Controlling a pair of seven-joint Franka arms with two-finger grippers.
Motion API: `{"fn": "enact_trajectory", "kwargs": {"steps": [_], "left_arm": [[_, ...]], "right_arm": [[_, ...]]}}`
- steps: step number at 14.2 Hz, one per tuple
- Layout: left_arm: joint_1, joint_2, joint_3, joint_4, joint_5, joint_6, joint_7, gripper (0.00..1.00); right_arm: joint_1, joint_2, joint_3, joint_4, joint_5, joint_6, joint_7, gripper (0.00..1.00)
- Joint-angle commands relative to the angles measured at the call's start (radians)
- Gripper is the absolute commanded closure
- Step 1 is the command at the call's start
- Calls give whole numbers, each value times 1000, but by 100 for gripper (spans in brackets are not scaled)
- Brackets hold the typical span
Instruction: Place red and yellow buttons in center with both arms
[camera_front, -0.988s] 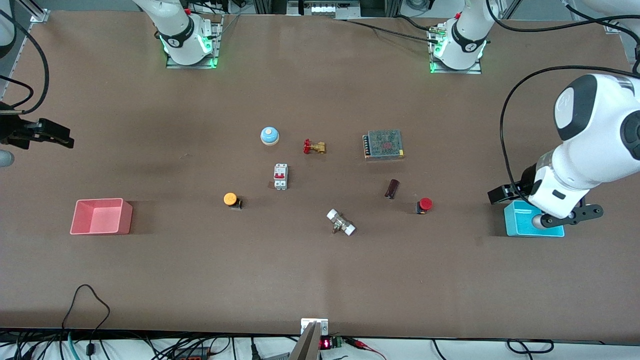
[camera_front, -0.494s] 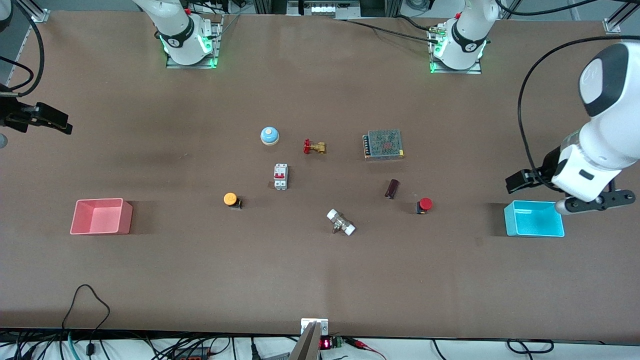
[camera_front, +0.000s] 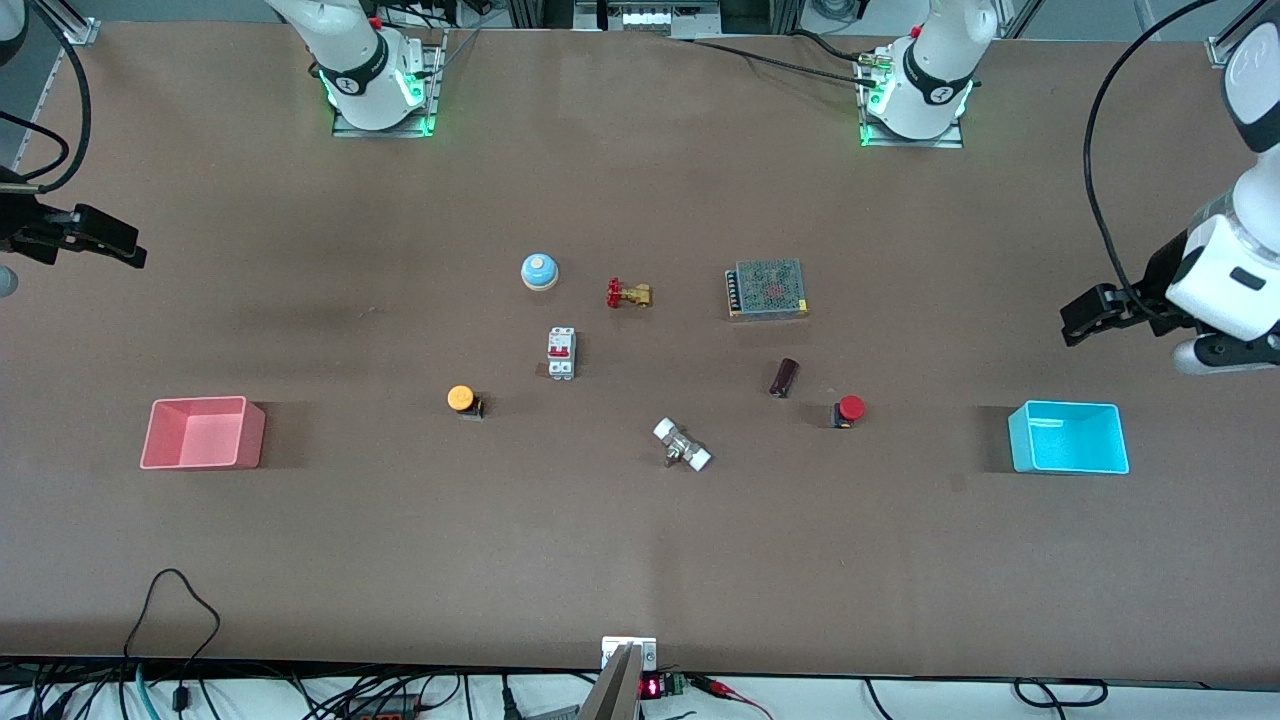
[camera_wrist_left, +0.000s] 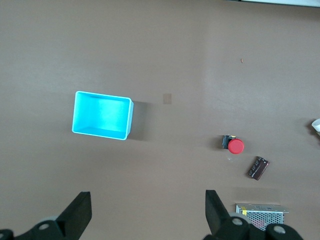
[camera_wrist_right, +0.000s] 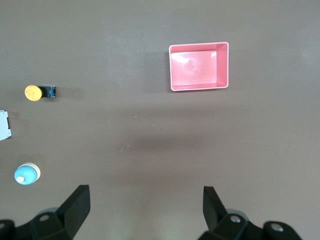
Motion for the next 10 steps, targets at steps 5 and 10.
{"fn": "enact_trajectory", "kwargs": {"steps": [5, 10], "left_arm": [[-39, -166, 117, -124, -75, -53, 142, 0], [-34, -179, 109, -137, -75, -59, 142, 0]], "right_arm": [[-7, -17, 7, -21, 20, 4, 7, 0], [129, -17, -135, -20, 15, 4, -13, 0]]}}
